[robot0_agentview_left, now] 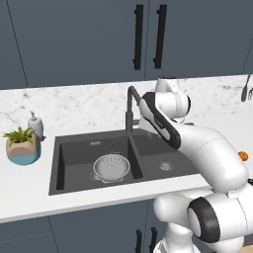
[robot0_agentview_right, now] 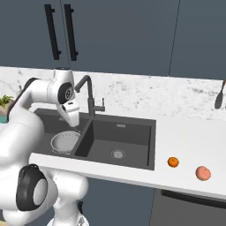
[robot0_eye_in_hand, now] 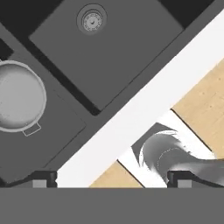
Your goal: Put the colander in the sink, put the tangerine, peach in the colander, and turn on the sink faucet and pour water over the colander.
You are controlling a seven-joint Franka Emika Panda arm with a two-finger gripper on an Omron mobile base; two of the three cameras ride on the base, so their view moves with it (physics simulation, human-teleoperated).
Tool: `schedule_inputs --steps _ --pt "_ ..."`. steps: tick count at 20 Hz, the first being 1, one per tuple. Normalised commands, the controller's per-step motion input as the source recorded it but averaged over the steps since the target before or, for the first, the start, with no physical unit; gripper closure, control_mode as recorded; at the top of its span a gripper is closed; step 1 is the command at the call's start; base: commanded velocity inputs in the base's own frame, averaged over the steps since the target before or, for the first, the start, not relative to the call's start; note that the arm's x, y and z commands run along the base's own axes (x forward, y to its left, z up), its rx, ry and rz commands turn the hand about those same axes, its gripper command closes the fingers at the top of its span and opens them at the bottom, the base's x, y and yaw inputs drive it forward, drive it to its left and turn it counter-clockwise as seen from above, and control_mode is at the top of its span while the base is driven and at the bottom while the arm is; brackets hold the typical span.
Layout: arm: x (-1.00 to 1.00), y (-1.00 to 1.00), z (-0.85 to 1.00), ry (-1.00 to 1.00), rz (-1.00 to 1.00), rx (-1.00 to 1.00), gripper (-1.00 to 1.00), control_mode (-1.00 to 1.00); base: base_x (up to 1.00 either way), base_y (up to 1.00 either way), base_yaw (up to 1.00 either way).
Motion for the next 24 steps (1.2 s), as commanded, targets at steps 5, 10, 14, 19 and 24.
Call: schedule_inputs --steps 5,10,14,19,24 --pt "-0.12 -0.9 -0.23 0.04 0.41 -0.22 -1.0 -1.0 0.0 0.0 0.0" --pt "-0.01 -1.0 -0.36 -0.02 0.36 -0.05 -1.0 -1.0 0.0 0.0 0.0" --pt "0.0 -1.0 -0.42 -0.08 0.32 0.0 -1.0 -1.0 0.0 0.0 0.0" --pt "0.0 -1.0 -0.43 -0.06 0.29 0.03 -1.0 -1.0 0.0 0.0 0.0" --pt "0.04 -0.95 -0.35 -0.01 0.18 0.05 -1.0 -1.0 0.0 0.0 0.0"
